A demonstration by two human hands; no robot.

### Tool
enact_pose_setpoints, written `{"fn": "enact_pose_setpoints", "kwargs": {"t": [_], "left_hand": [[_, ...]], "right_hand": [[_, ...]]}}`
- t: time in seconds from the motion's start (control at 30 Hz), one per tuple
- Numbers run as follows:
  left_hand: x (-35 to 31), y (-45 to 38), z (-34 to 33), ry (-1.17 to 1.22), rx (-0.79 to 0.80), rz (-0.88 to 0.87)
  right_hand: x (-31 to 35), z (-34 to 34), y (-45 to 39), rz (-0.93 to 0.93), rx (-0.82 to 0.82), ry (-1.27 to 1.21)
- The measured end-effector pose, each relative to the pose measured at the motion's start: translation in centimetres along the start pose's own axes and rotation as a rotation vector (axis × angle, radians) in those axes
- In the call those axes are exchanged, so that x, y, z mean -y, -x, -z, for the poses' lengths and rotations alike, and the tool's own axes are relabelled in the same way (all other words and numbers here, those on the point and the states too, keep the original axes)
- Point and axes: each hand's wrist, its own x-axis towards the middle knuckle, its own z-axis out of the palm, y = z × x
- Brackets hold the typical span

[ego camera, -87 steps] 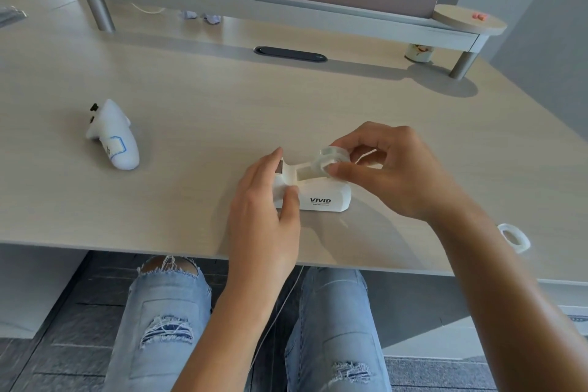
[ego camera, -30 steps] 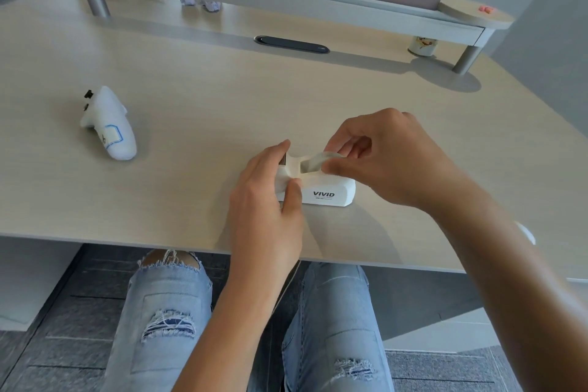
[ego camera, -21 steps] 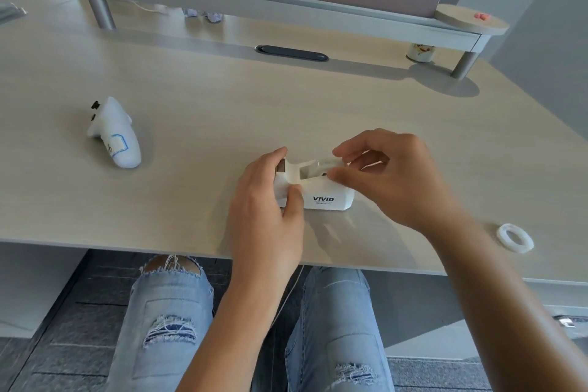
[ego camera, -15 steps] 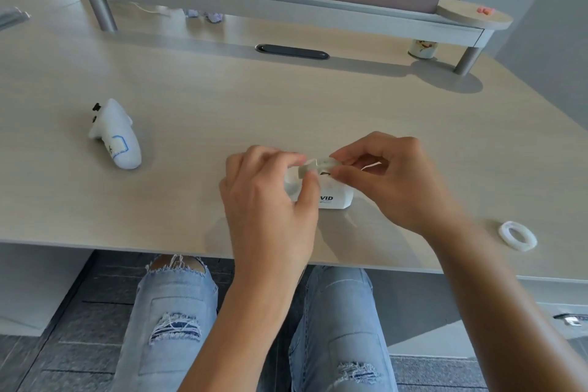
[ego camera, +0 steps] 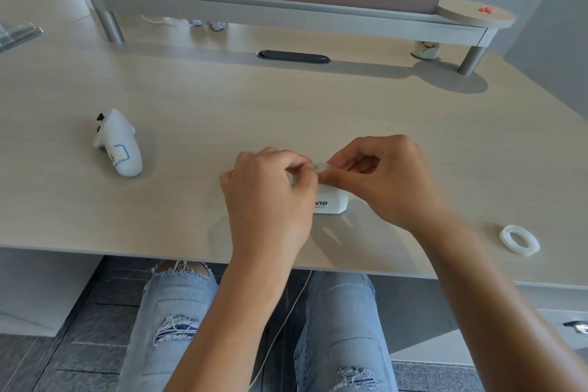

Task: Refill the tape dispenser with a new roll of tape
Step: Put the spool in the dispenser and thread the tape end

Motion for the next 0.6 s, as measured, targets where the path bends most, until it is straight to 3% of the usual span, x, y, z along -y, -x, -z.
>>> {"fn": "enact_pose_setpoints", "kwargs": {"t": [0.6], "left_hand": [[-2.9,-0.7,0.3,-0.223,0.064,0.101]], "right_hand": [[-0.4,0.3,-0.2,0.12,0.042,0.023]]}}
